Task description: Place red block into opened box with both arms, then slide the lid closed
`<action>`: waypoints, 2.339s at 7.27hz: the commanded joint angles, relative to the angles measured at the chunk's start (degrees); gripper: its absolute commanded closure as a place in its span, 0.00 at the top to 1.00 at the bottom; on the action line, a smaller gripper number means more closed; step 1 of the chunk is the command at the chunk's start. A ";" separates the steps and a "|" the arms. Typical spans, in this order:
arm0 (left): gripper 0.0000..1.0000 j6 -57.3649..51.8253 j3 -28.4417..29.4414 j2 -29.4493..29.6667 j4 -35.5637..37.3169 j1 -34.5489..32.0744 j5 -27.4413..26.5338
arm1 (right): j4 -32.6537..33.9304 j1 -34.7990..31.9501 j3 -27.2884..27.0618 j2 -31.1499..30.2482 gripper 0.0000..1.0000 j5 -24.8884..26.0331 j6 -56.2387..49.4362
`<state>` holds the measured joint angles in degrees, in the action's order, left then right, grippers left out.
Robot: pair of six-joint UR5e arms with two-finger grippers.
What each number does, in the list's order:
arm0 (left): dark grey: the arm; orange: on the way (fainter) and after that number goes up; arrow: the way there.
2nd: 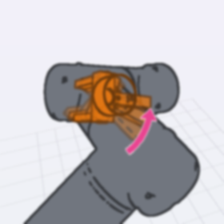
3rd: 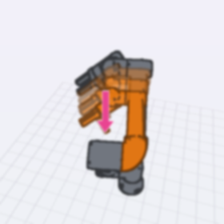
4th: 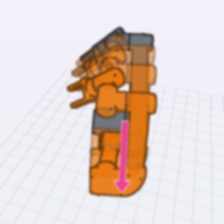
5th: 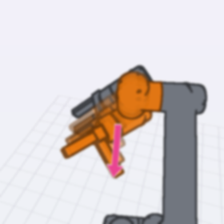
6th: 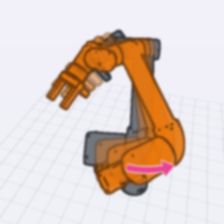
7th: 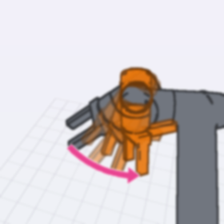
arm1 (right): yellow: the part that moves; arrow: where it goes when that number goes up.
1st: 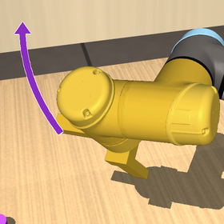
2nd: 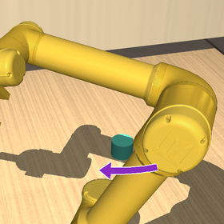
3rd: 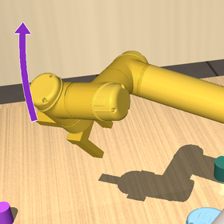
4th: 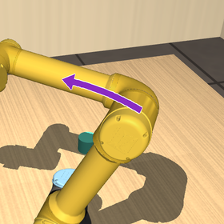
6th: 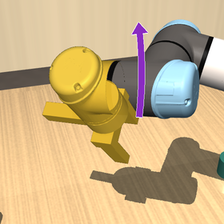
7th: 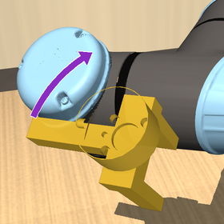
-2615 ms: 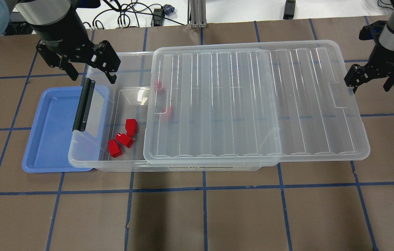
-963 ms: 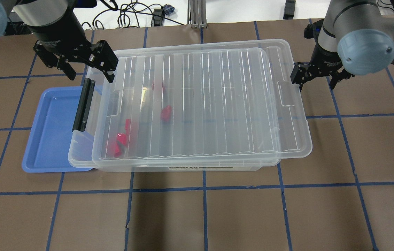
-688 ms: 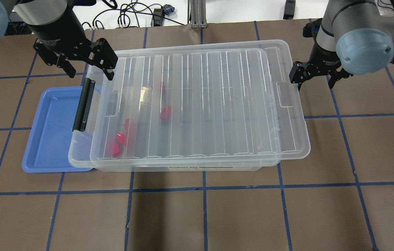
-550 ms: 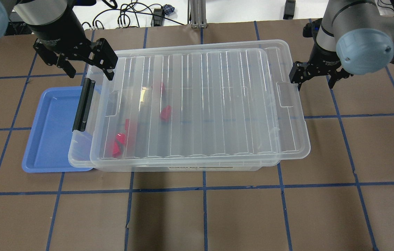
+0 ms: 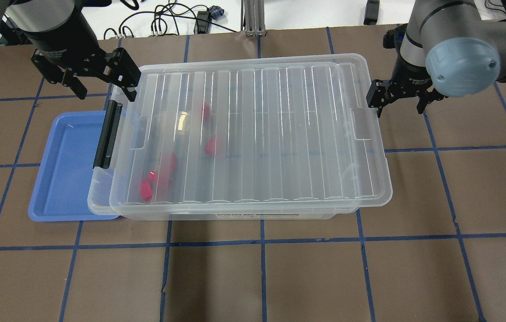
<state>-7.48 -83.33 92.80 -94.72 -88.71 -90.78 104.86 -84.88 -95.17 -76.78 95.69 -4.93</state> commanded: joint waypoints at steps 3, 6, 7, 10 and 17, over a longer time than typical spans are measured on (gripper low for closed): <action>1.00 0.01 -0.08 -0.08 0.06 -0.15 -0.45 | 0.08 -1.16 0.25 -0.13 1.00 -1.03 3.25; 1.00 0.01 -0.16 -0.08 0.07 -0.15 -0.45 | -3.67 -1.16 4.89 -1.87 1.00 -0.85 3.34; 1.00 0.10 -0.16 0.01 0.50 -0.15 -0.45 | -7.35 -1.16 6.56 -2.67 1.00 -0.94 3.34; 1.00 0.45 -0.34 0.19 2.09 -0.15 -0.53 | -13.10 -2.03 7.64 -4.94 1.00 -3.75 9.55; 1.00 3.44 -1.22 -0.08 2.70 0.20 -0.45 | -20.14 -2.30 6.66 -13.13 1.00 -5.15 8.71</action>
<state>-4.22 -84.46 92.72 -92.28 -88.53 -91.23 85.47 -87.19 -88.46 -89.42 91.44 3.97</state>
